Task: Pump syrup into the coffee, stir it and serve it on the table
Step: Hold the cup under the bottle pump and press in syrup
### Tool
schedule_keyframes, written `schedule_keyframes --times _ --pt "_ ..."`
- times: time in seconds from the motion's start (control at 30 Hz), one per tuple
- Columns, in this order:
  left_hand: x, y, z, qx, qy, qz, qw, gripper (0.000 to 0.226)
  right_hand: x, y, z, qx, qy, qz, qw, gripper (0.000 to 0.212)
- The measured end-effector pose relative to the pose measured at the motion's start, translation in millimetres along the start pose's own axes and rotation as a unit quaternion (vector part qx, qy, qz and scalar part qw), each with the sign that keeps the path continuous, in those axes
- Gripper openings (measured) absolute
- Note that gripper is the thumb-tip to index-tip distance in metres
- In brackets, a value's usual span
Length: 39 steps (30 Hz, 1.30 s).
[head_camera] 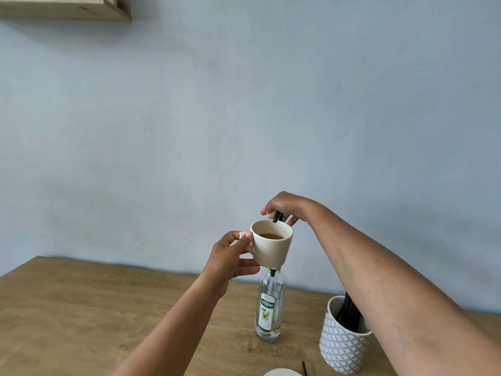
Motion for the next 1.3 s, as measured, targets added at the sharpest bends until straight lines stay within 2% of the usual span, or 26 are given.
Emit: schedule_keyframes --times 1.03,1.3 --pt "0.5 3.5 -5.9 -0.006 -0.002 -0.002 1.0 0.023 2.7 1.5 1.7 -0.012 0.013 0.012 1.0 0.034" --pt "-0.3 1.1 -4.7 -0.002 -0.01 -0.005 1.0 0.024 -2.0 -4.3 -3.0 -0.073 0.079 0.056 0.993 0.037"
Point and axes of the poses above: each hand's wrist, its own y-axis towards the middle knuckle, its own x-axis out of the palm, z = x × y, the point moved 3 cm from there along y, towards the middle knuckle, and after that the axes turned 7 degrees about -z, right-handed, at the moved point
